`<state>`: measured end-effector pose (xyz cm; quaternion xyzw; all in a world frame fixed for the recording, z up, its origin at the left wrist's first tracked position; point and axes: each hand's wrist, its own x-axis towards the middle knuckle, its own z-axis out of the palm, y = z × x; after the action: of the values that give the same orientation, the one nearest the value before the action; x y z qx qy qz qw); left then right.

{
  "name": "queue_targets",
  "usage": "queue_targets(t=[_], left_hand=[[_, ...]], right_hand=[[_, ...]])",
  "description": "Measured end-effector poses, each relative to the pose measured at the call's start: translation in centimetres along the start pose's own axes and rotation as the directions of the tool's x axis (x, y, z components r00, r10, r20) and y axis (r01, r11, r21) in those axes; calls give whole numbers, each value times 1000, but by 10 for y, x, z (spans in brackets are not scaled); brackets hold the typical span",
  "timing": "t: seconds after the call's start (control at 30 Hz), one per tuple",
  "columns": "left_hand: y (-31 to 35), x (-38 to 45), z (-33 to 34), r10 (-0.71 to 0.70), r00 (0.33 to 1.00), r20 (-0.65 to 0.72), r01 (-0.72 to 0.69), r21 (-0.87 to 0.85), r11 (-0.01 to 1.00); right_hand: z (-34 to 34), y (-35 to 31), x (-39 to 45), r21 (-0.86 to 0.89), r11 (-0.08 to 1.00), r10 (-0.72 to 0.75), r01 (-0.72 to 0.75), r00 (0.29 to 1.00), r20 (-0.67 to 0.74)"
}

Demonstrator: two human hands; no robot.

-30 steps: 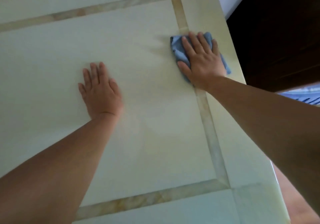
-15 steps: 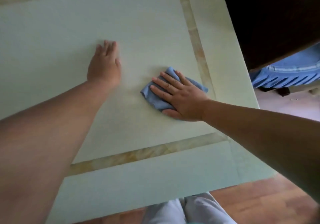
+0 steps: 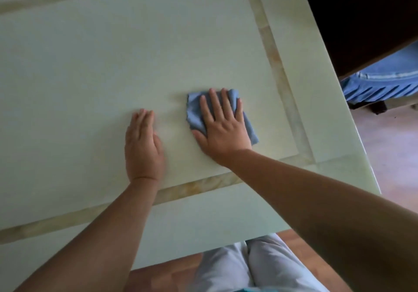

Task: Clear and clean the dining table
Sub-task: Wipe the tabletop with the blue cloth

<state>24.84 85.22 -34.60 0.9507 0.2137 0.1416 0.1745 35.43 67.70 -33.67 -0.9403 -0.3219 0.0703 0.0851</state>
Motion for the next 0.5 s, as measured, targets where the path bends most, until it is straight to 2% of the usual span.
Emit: queue_targets(t=[0.03, 0.1, 0.17, 0.23, 0.3, 0.4, 0.47, 0.5], left_hand=[[0, 0, 0, -2, 1000, 5, 2, 8, 1000], [1, -2, 0, -21, 999, 41, 18, 76, 997], [15, 4, 0, -99, 990, 102, 79, 186, 979], [42, 11, 3, -169, 970, 174, 123, 252, 960], [73, 18, 12, -105, 960, 261, 36, 254, 967], [111, 22, 30, 16, 945, 328, -83, 191, 978], [124, 19, 38, 92, 935, 344, -155, 162, 974], [125, 17, 40, 129, 928, 350, -192, 152, 969]], right_hand=[[-1, 7, -12, -34, 990, -135, 135, 991, 7], [-5, 31, -29, -94, 922, -367, 375, 926, 87], [-12, 56, -33, -134, 848, -492, 512, 856, 155], [-17, 77, -27, -149, 812, -536, 564, 822, 191], [-23, 89, -16, -180, 851, -462, 494, 866, 191], [-26, 83, -19, -119, 980, -152, 158, 987, 57], [-21, 72, -33, -33, 996, 78, -78, 997, -6], [-18, 66, -42, -12, 989, 146, -146, 989, 3]])
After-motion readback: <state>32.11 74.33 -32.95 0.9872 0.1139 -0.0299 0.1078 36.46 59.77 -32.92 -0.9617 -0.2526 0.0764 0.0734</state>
